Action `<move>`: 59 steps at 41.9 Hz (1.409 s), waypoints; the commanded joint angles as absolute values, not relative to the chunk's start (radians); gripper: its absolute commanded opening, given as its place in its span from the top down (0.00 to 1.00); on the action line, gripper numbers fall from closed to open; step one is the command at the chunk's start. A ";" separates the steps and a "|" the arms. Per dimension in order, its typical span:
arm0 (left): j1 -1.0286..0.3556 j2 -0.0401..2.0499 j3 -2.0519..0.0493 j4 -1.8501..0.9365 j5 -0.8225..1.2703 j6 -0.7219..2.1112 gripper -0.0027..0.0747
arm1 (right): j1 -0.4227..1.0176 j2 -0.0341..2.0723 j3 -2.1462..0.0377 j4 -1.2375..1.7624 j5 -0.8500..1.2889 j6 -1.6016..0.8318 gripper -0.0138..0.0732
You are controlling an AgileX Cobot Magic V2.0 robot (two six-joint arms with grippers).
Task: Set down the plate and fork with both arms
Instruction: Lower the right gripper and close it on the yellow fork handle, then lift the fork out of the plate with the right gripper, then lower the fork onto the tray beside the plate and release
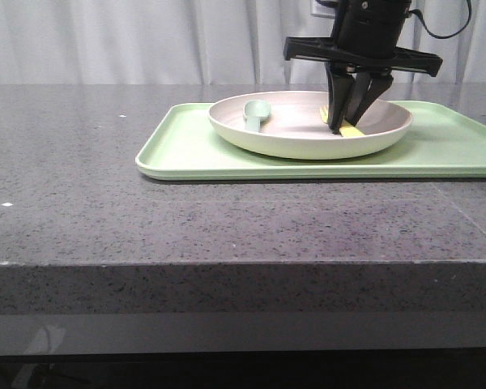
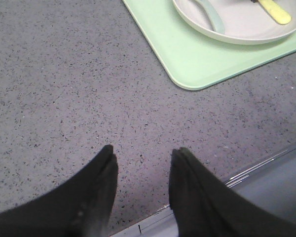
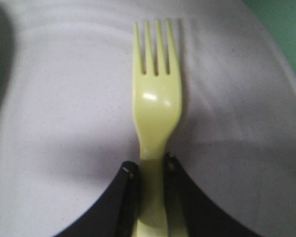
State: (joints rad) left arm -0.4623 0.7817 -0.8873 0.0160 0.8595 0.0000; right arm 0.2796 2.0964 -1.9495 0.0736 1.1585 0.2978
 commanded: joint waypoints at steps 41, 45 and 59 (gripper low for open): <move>-0.459 0.776 -0.913 0.007 0.794 -0.007 0.63 | 0.067 1.917 -1.969 0.010 1.300 0.187 0.78; -0.459 0.776 -0.913 0.007 0.794 -0.007 0.63 | 0.067 1.935 -1.969 0.017 1.300 0.174 0.78; -0.459 0.776 -0.913 0.007 0.794 -0.007 0.63 | 0.067 2.011 -1.969 0.062 1.307 0.150 0.77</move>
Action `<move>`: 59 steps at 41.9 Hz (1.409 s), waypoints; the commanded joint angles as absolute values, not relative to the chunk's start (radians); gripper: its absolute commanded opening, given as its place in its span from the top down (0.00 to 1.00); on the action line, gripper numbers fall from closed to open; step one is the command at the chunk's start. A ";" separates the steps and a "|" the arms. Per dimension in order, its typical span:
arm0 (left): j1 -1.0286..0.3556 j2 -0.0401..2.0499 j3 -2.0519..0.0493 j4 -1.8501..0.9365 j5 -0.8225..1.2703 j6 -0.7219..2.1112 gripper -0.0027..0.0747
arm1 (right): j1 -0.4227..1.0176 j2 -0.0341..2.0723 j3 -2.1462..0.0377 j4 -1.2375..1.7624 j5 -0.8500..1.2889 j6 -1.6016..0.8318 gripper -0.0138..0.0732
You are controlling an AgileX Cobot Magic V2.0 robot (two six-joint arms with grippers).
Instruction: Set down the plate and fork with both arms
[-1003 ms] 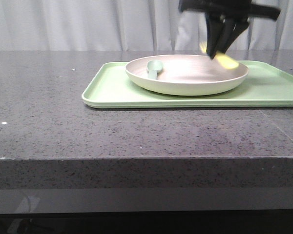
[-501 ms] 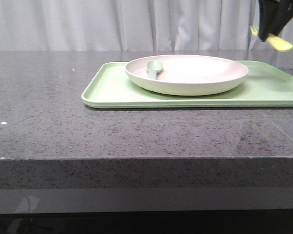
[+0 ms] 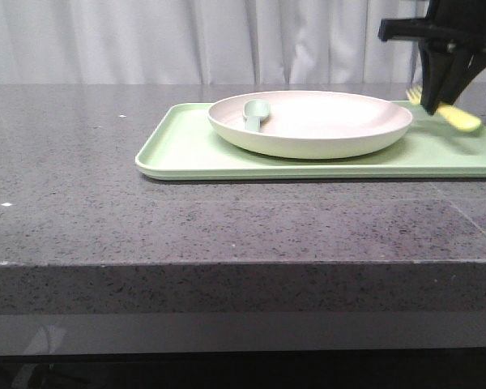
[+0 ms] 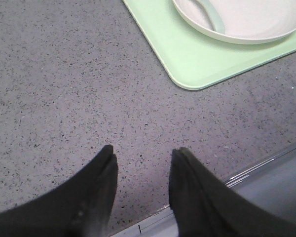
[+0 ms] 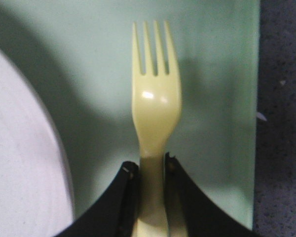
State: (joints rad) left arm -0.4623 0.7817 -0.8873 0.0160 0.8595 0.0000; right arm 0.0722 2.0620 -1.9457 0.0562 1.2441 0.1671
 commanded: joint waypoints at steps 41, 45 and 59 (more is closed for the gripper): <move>-0.459 0.776 -0.913 0.007 0.794 -0.007 0.63 | 0.093 1.900 -1.969 0.061 1.291 0.119 0.48; -0.459 0.776 -0.913 0.007 0.794 -0.007 0.63 | 0.122 1.836 -1.969 0.061 1.272 0.088 0.48; -0.459 0.776 -0.913 0.007 0.794 -0.007 0.63 | 0.219 1.558 -1.771 0.045 1.109 0.053 0.48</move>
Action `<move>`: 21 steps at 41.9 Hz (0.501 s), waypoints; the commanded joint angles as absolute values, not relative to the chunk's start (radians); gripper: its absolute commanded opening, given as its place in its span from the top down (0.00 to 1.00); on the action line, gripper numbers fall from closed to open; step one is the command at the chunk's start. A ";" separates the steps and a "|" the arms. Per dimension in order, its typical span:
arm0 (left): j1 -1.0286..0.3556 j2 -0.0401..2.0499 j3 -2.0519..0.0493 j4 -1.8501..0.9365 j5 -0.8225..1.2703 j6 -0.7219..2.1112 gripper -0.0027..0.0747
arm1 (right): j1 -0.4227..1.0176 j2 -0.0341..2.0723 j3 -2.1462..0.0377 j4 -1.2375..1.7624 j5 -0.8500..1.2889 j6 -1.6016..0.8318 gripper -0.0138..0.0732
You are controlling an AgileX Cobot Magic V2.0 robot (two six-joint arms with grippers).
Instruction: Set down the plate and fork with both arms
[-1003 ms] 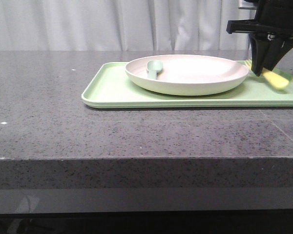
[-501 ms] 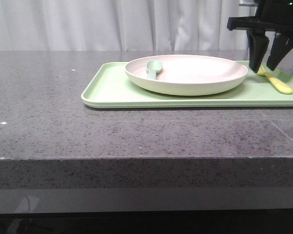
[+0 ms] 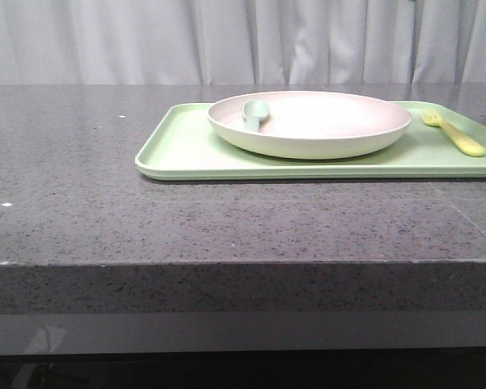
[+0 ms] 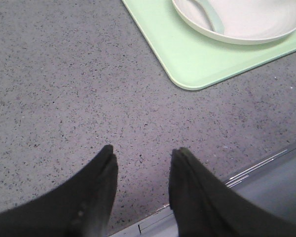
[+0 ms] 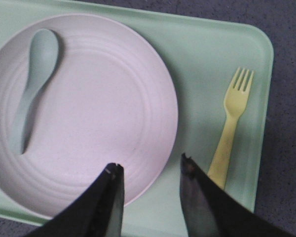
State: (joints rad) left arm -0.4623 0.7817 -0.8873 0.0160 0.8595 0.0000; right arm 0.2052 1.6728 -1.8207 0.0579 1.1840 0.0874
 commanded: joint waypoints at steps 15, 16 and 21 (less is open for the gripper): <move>-0.459 0.776 -0.913 0.007 0.794 -0.007 0.63 | 0.237 1.191 -1.329 0.043 0.975 0.029 0.48; -0.459 0.776 -0.913 0.007 0.794 -0.007 0.63 | 0.237 1.167 -1.296 0.042 0.971 0.029 0.48; -0.459 0.776 -0.913 0.007 0.794 -0.007 0.63 | 0.237 1.032 -1.172 0.042 0.964 0.029 0.48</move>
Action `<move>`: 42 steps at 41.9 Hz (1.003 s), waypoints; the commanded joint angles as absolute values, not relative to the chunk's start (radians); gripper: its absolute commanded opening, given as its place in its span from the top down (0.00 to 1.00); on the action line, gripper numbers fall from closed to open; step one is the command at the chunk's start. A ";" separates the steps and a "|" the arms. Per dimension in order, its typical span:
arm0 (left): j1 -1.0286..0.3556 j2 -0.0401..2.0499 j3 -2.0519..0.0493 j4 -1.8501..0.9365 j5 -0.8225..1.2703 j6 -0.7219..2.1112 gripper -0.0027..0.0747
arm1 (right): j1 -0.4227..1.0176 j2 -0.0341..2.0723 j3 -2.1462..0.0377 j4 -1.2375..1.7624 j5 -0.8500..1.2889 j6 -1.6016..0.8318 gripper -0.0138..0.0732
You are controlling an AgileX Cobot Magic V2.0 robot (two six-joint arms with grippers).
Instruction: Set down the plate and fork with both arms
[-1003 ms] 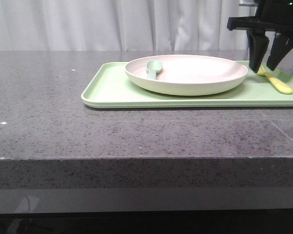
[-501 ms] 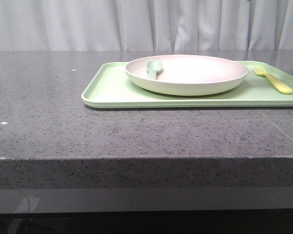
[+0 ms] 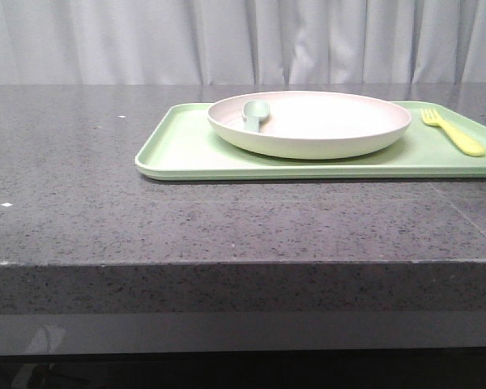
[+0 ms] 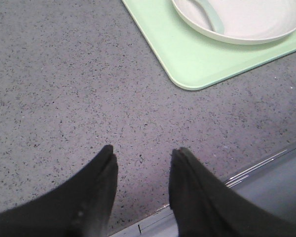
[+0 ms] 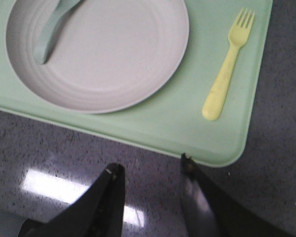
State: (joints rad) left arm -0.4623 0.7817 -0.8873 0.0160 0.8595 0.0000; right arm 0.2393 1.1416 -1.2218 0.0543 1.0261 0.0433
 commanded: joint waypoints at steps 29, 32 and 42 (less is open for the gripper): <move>-0.459 0.776 -0.913 0.007 0.794 -0.007 0.63 | 0.237 0.409 -0.780 0.041 0.873 0.029 0.48; -0.459 0.776 -0.913 0.007 0.794 -0.007 0.63 | 0.237 0.408 -0.780 0.041 0.873 0.029 0.48; -0.459 0.776 -0.913 0.007 0.794 -0.007 0.63 | 0.237 0.409 -0.771 0.042 0.877 0.030 0.48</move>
